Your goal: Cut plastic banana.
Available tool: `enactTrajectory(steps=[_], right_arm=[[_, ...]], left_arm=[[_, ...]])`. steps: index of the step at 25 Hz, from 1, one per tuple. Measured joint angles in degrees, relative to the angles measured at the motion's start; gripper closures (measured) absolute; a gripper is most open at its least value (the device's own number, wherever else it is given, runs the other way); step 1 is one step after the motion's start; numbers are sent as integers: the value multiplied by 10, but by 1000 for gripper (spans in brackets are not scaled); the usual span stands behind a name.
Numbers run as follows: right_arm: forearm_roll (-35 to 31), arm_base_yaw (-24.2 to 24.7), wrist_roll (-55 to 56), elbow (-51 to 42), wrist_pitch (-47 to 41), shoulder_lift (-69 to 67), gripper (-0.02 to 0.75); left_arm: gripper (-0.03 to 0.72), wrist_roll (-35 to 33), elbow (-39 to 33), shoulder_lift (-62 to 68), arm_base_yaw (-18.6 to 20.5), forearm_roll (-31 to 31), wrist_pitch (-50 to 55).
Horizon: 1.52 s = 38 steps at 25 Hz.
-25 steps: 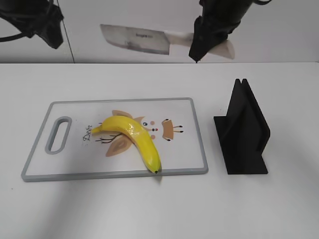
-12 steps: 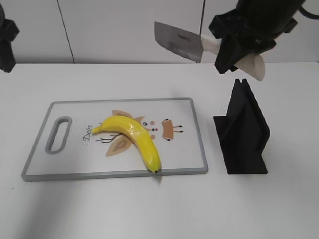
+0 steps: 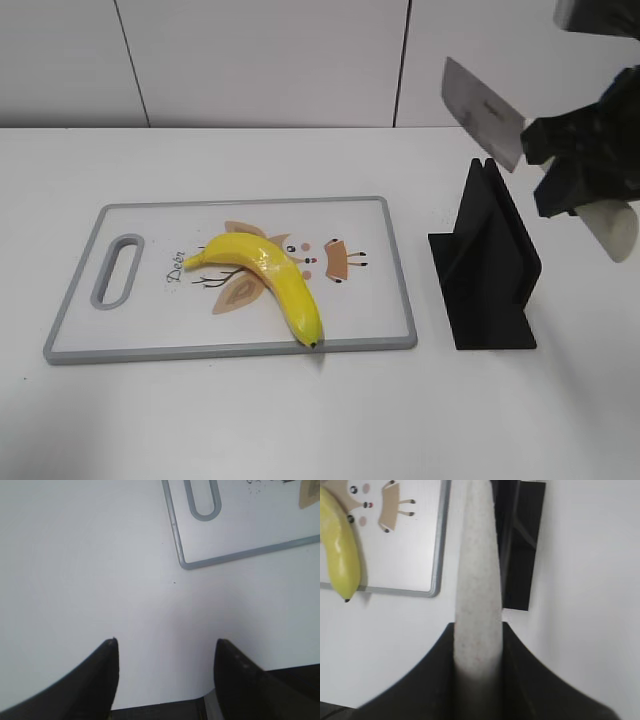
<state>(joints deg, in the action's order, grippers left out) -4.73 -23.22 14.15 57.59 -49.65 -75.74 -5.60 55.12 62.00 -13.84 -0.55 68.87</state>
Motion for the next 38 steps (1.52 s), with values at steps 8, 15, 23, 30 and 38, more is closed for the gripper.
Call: enactTrajectory(steps=[8, 15, 23, 30, 38], right_arm=[[40, 0, 59, -50, 13, 21, 570], [40, 0, 71, -51, 33, 21, 570], [41, 0, 67, -51, 36, 5, 570], [42, 0, 56, -51, 38, -41, 570], [27, 0, 55, -51, 38, -77, 570]], left_arm=[[122, 0, -125, -199, 0, 0, -24], [141, 0, -194, -384, 0, 0, -22], [142, 0, -242, -561, 0, -3, 2], [143, 0, -256, -623, 0, -3, -23], [145, 0, -271, -623, 0, -2, -63]])
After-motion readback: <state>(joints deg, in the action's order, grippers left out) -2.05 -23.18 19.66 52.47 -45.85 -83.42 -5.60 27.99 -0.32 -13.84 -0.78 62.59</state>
